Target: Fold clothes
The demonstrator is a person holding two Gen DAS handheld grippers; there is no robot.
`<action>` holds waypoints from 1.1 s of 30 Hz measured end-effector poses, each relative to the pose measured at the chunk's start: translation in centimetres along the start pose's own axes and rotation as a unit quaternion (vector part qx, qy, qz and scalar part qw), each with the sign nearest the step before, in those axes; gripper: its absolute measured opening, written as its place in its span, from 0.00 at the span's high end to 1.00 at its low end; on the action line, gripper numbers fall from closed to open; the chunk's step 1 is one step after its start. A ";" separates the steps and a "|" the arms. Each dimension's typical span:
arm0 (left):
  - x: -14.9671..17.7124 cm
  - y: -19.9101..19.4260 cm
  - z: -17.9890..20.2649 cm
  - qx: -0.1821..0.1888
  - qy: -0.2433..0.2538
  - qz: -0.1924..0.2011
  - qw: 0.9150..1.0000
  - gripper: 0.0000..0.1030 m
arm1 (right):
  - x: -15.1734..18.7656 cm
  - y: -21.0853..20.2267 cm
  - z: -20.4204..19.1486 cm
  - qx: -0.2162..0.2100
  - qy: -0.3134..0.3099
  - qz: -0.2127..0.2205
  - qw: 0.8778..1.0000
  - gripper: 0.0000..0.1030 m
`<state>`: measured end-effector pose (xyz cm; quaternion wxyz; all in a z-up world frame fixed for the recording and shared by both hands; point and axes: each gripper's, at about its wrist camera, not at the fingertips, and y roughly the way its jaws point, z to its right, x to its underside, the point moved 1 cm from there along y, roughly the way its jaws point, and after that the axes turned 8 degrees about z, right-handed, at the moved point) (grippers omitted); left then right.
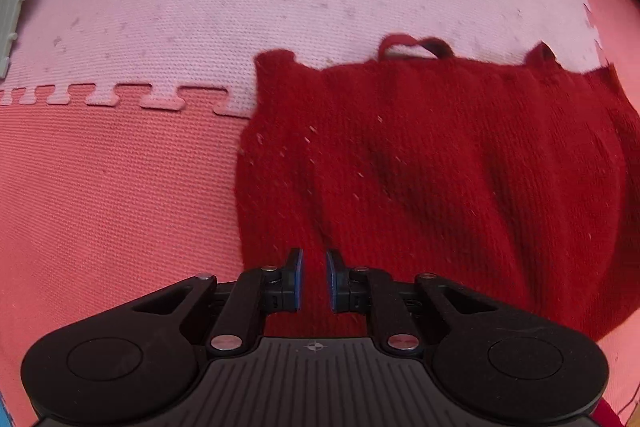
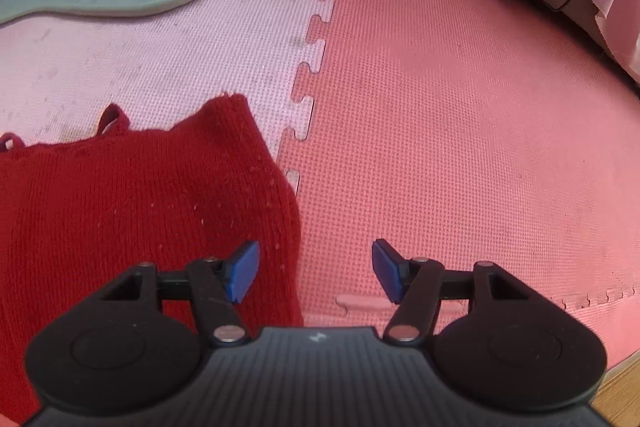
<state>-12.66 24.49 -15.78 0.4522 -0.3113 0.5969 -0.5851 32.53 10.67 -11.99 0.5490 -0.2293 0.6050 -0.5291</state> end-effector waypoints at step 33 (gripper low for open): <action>13.9 -12.6 21.6 0.081 0.154 0.066 0.982 0.49 | 11.4 -6.6 2.8 -0.084 -0.034 0.009 0.996 0.32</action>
